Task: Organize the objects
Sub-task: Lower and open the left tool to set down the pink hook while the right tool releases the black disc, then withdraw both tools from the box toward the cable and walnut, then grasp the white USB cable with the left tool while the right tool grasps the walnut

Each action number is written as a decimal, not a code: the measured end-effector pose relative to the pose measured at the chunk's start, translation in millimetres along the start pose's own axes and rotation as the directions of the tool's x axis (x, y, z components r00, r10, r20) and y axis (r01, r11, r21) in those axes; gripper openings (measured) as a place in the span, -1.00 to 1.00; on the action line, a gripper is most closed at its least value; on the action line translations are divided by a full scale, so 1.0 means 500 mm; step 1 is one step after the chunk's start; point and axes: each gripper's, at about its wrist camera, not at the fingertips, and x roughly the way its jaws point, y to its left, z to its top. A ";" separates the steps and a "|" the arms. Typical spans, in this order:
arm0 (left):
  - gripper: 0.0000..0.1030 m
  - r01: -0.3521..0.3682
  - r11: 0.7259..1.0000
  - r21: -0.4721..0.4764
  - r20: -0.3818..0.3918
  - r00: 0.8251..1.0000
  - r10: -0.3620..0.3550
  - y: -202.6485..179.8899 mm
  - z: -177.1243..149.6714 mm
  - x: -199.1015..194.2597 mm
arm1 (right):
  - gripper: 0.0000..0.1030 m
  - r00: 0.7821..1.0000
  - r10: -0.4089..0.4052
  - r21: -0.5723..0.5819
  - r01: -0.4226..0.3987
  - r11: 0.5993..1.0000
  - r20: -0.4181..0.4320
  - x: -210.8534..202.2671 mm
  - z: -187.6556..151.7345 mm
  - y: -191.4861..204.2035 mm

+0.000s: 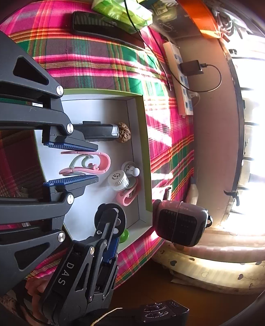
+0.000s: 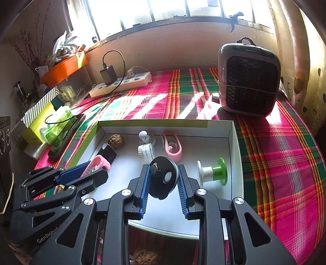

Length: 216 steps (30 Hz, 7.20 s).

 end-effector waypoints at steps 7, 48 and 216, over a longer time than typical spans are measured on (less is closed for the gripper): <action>-0.59 -0.013 1.000 0.013 -0.004 1.000 0.013 -0.002 0.008 0.022 | -0.46 1.000 -0.006 -0.004 0.006 1.000 -0.029 0.028 0.004 -0.012; -0.59 -0.047 0.998 0.032 -0.040 0.998 0.048 -0.005 0.015 0.075 | -0.46 0.997 -0.082 -0.034 0.083 0.996 0.007 0.049 0.011 -0.017; -0.71 0.180 0.930 0.320 -0.133 0.981 -0.144 -0.120 -0.170 -0.074 | -0.18 0.989 -0.139 0.096 0.134 0.986 0.052 -0.135 -0.164 -0.019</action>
